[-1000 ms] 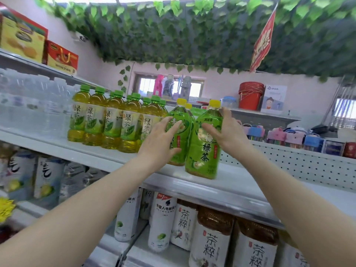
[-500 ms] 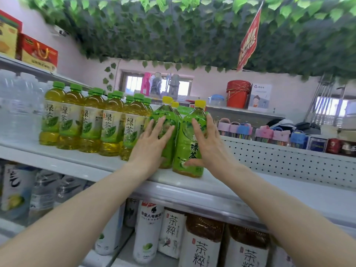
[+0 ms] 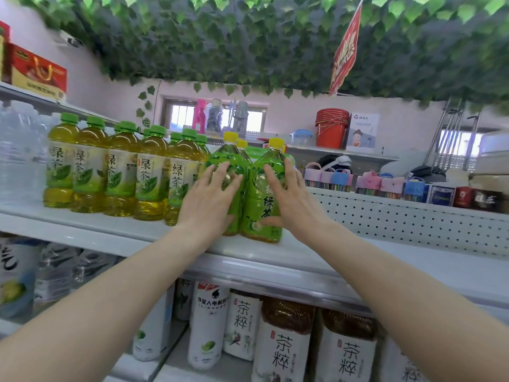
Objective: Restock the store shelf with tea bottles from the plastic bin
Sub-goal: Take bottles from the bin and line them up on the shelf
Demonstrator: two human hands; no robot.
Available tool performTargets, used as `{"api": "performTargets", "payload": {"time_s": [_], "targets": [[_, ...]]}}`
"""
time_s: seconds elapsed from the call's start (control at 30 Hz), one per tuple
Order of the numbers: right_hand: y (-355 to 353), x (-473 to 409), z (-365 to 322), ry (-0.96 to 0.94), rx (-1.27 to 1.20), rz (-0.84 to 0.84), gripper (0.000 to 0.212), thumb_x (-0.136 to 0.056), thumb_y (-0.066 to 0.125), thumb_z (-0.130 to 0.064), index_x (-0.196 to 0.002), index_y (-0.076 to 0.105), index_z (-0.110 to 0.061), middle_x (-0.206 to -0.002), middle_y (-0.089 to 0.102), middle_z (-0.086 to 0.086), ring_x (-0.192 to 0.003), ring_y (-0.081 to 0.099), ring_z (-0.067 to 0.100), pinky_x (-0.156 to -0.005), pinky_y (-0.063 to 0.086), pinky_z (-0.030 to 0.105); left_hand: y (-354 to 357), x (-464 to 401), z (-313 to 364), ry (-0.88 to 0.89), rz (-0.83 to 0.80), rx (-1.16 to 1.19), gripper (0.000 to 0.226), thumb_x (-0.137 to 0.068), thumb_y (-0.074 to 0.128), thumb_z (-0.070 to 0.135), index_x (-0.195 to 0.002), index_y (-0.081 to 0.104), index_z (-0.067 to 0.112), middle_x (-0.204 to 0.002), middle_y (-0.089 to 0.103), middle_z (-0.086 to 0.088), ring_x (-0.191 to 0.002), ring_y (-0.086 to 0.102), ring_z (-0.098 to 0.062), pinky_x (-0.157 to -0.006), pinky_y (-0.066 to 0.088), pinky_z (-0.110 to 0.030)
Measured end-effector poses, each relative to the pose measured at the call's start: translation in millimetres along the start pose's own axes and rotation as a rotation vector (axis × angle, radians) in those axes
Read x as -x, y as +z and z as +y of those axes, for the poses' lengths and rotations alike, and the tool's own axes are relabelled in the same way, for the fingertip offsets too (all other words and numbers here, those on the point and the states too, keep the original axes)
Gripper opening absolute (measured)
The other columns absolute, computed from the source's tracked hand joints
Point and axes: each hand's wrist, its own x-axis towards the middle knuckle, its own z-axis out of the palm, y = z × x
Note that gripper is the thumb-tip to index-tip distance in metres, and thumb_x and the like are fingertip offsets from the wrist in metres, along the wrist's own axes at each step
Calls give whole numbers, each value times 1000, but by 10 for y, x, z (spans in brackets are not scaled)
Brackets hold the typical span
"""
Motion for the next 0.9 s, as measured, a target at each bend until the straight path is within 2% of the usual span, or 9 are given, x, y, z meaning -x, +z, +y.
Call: {"api": "performTargets", "payload": {"time_s": [0.17, 0.27, 0.33, 0.47, 0.63, 0.77, 0.9], "targets": [[-175, 318, 372, -87, 144, 116, 86, -94, 53, -50, -156, 5, -14, -163, 5, 15, -150, 8, 32, -120, 21, 45, -210, 123, 339, 103, 85, 74, 73, -91, 60, 47, -152, 30, 19, -153, 37, -7, -143, 30, -26, -116, 26, -37], [-312, 681, 650, -122, 248, 142, 79, -93, 59, -44, -151, 25, -3, -155, 30, 20, -145, 27, 35, -114, 29, 46, -368, 216, 669, 146, 85, 144, 66, -91, 62, 44, -147, 41, 17, -147, 46, -8, -137, 41, -27, -111, 36, -40], [-431, 984, 855, -131, 286, 151, 76, -91, 63, -40, -148, 33, 0, -149, 39, 21, -141, 34, 36, -112, 32, 47, -461, 280, 925, 177, 90, 163, 64, -89, 64, 42, -144, 45, 15, -144, 49, -9, -135, 43, -29, -109, 38, -41], [-699, 1682, 1330, -122, 354, 134, 75, -90, 64, -41, -146, 35, 0, -144, 44, 20, -135, 40, 38, -110, 35, 47, -692, 425, 1566, 246, 111, 209, 61, -90, 64, 42, -142, 48, 14, -139, 53, -11, -131, 46, -31, -102, 43, -43], [-1033, 2722, 1986, -79, 400, 74, 69, -86, 69, -38, -137, 46, 1, -134, 51, 20, -125, 48, 39, -102, 43, 49, -897, 649, 2559, 367, 128, 268, 59, -86, 68, 39, -136, 53, 12, -132, 57, -14, -121, 52, -37, -87, 53, -53], [-1334, 3658, 2502, -26, 433, 3, 67, -88, 66, -37, -140, 43, 0, -135, 50, 20, -121, 50, 39, -99, 43, 48, -1050, 900, 3511, 432, 94, 355, 58, -87, 60, 45, -137, 52, 16, -134, 57, -10, -122, 52, -33, -78, 53, -49], [-1585, 4645, 2957, 66, 437, -43, 67, -93, 59, -40, -144, 40, -2, -138, 50, 20, -120, 51, 38, -97, 44, 48, -1154, 1204, 4490, 536, 74, 489, 58, -87, 56, 46, -135, 53, 13, -131, 57, -12, -118, 54, -35, -84, 53, -51]]}}
